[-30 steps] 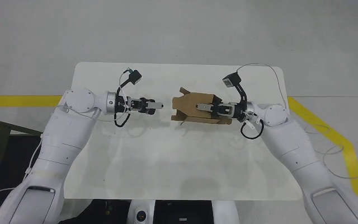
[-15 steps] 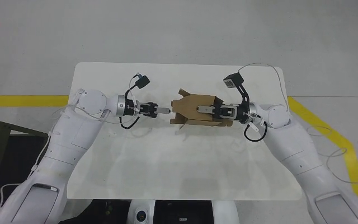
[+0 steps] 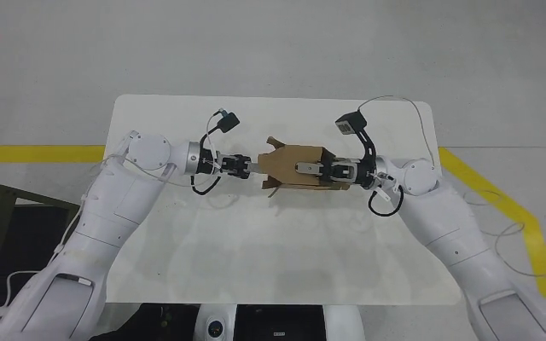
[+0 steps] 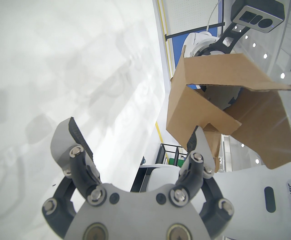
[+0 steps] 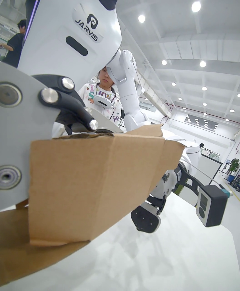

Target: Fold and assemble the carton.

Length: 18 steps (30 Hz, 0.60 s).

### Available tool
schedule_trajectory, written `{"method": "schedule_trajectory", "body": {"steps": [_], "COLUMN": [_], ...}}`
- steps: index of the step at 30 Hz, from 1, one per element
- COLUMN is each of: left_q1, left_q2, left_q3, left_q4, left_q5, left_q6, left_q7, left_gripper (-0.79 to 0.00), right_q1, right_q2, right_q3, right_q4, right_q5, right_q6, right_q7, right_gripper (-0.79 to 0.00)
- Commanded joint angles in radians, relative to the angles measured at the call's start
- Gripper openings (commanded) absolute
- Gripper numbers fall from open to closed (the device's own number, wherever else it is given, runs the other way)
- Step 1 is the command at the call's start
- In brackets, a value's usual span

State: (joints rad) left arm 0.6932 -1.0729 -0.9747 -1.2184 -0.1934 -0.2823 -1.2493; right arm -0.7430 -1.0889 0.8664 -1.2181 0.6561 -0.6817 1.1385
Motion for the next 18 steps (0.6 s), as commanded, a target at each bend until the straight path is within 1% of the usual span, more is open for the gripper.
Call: {"method": "schedule_trajectory", "body": {"steps": [1, 18], "left_q1": [-0.002, -0.021], "left_q2": [-0.001, -0.008], "left_q3": [0.002, 0.011], "left_q4": [0.002, 0.021], "left_q5": [-0.005, -0.032], "left_q6": [0.0, -0.002], "left_q7": [0.0, -0.002], "left_gripper": [0.0, 0.0], "right_q1": [0.003, 0.02], "right_q2": [-0.001, -0.008], "right_q3": [-0.007, -0.058], "right_q4": [0.0, -0.013], "right_q5": [0.0, 0.013], "right_q6": [0.0, -0.001], "right_q7": [0.0, -0.001], "right_gripper": [-0.785, -0.785]}}
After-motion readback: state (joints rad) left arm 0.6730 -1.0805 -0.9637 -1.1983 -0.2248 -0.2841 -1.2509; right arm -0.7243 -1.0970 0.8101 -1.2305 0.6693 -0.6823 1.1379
